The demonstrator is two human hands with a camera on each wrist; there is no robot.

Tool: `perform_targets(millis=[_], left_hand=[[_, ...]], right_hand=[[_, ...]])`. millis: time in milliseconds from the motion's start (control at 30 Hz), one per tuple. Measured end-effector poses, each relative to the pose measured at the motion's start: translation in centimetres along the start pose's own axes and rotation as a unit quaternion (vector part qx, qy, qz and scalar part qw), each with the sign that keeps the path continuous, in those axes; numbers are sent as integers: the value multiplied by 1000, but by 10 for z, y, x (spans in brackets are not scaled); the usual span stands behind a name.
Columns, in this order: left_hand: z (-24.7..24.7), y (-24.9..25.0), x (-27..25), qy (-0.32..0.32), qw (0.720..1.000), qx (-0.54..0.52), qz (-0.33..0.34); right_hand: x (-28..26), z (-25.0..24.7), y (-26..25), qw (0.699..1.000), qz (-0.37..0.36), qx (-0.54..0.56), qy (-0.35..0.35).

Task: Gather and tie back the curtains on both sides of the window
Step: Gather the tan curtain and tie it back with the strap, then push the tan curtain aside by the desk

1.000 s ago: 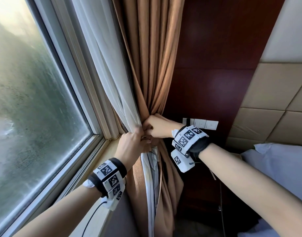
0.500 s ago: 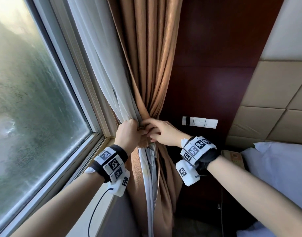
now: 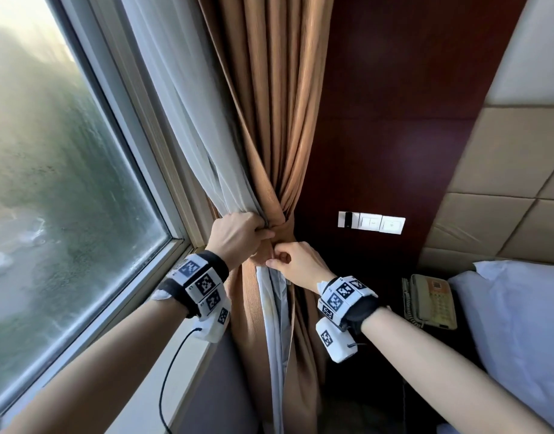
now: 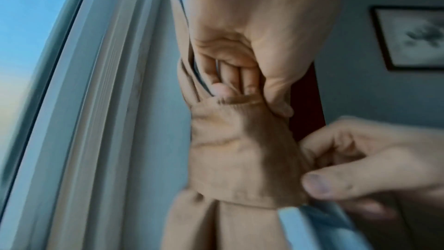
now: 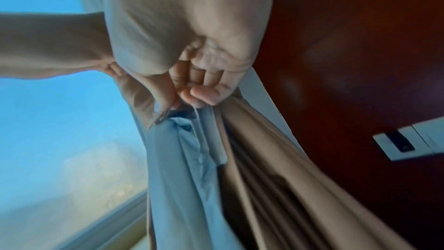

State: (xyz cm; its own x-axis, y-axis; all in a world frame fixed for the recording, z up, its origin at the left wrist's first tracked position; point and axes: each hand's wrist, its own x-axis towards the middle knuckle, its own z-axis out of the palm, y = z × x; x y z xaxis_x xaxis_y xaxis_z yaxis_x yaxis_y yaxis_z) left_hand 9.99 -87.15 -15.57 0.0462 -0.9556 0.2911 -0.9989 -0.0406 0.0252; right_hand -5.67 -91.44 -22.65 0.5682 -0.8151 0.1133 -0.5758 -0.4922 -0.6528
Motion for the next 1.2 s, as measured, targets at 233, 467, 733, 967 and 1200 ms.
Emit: perform_targets(millis=[233,467,733,967,1200], left_hand=[[-9,1,-1,20,984,144,99],[-3,12,-6,42,989,88,112],[4,-23,-46,149,983,7,110],[-50,-86,-133,186,981,17,-50],[-129,-127,-310,153,964,85,-199]], right_hand=[[18,-16,-3,999,13,-35,-30],[27,-23,5,986,64,-148,35],[18,-25,-12,995,-54,-47,-70],[-4,-6,-103,945,-195,-234,-117],[-85,75,-293,857,-445,-110,-233]])
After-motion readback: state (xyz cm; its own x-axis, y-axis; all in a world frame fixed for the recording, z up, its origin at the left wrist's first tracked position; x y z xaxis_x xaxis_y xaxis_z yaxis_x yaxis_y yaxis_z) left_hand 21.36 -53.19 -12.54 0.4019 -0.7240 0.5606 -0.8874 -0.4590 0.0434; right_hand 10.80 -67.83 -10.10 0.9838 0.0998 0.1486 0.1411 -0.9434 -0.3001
